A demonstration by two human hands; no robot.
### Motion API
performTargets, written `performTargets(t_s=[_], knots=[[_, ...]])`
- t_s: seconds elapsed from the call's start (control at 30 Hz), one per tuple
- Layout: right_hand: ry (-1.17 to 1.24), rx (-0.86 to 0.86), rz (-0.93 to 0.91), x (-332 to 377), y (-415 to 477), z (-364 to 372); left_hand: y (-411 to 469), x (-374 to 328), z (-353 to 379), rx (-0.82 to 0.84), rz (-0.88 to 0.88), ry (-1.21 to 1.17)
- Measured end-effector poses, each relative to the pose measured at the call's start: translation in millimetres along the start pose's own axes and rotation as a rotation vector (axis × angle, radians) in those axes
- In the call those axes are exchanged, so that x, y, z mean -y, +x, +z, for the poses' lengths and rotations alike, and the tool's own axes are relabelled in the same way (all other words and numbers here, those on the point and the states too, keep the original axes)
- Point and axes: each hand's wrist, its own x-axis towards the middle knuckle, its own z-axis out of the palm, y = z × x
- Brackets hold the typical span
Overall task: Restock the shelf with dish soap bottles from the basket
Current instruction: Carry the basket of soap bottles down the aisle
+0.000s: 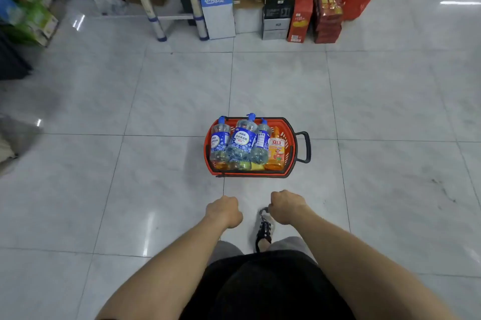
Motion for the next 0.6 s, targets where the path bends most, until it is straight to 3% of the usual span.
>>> performTargets(t_s=[0.6], knots=[[0.099, -0.024, 0.139, -16, 147, -110, 157, 47, -133, 0.009, -0.04, 0.026]])
